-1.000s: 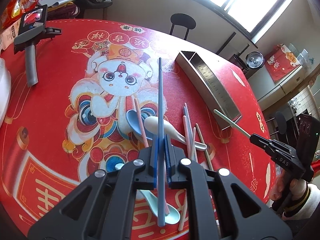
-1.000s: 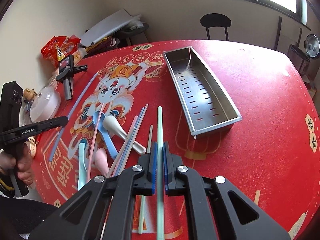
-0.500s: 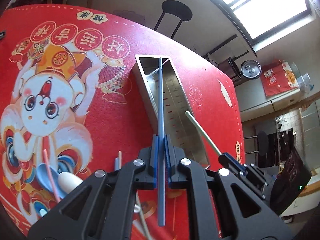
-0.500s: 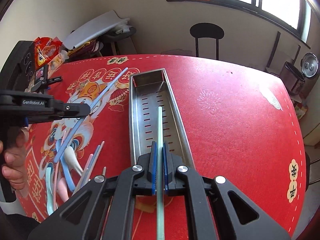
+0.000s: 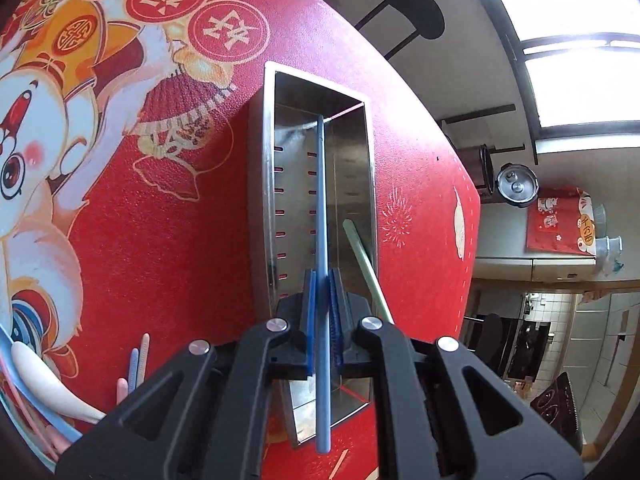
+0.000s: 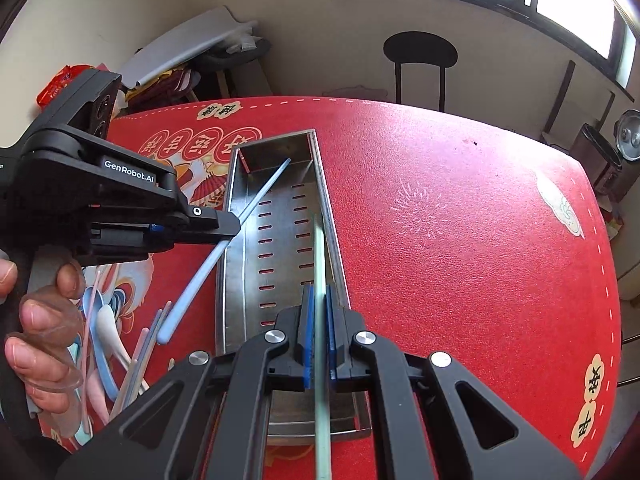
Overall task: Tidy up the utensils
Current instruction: 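Lower the chopsticks into the tray and open both tools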
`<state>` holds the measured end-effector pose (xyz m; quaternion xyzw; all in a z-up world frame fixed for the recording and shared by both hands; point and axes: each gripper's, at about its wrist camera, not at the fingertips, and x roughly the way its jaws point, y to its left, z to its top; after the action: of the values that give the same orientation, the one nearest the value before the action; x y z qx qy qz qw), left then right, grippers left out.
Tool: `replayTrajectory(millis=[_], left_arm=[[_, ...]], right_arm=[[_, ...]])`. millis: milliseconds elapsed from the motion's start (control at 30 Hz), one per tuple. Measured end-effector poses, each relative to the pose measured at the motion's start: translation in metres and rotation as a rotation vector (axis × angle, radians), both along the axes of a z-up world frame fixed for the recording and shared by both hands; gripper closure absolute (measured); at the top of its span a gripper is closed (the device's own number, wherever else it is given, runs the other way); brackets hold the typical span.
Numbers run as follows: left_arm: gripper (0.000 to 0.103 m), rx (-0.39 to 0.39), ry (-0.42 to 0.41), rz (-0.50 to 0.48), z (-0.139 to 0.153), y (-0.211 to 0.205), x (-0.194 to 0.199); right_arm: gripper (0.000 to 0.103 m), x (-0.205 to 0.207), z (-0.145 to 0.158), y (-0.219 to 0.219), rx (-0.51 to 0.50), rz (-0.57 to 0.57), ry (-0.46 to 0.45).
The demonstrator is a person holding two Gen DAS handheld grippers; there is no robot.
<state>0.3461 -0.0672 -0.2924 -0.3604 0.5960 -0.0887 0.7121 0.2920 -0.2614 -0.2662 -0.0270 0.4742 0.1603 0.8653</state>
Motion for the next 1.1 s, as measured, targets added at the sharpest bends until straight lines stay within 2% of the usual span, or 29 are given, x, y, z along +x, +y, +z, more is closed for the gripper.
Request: replayTrajectory(millis=[67, 167, 233, 433, 567, 633, 733, 933, 1000, 1100], left_arm=[[0.092, 0.009, -0.007, -0.015, -0.001, -0.003, 0.004], [0.085, 0.017, -0.028, -0.026, 0.002, -0.003, 0.009], [0.085, 0.039, -0.052, -0.034, 0.007, 0.002, 0.009], [0.081, 0.157, -0.136, -0.049, 0.030, 0.023, 0.001], [0.078, 0.235, -0.176, -0.050, 0.041, 0.045, -0.009], [0.077, 0.270, -0.192, -0.052, 0.045, 0.057, -0.015], [0.077, 0.314, -0.210, -0.056, 0.052, 0.075, -0.025], [0.075, 0.380, -0.270, -0.080, 0.070, 0.108, -0.061], [0.070, 0.401, -0.295, -0.094, 0.076, 0.119, -0.076], [0.065, 0.422, -0.331, -0.103, 0.084, 0.136, -0.104]], right_arm=[[0.097, 0.002, -0.005, 0.001, 0.005, -0.007, 0.009], [0.097, 0.005, -0.011, 0.002, 0.013, -0.018, 0.020], [0.097, 0.009, -0.015, 0.004, 0.016, -0.025, 0.028], [0.097, 0.026, -0.025, 0.013, 0.024, -0.051, 0.056], [0.096, 0.035, -0.029, 0.024, -0.010, -0.059, 0.072], [0.095, 0.036, -0.027, 0.028, -0.030, -0.063, 0.066], [0.091, 0.032, -0.016, 0.028, -0.014, -0.066, 0.049], [0.091, 0.006, 0.013, 0.016, 0.036, -0.094, 0.013], [0.090, -0.007, 0.020, 0.012, 0.055, -0.105, 0.006], [0.080, -0.032, 0.026, 0.010, 0.078, -0.118, -0.004]])
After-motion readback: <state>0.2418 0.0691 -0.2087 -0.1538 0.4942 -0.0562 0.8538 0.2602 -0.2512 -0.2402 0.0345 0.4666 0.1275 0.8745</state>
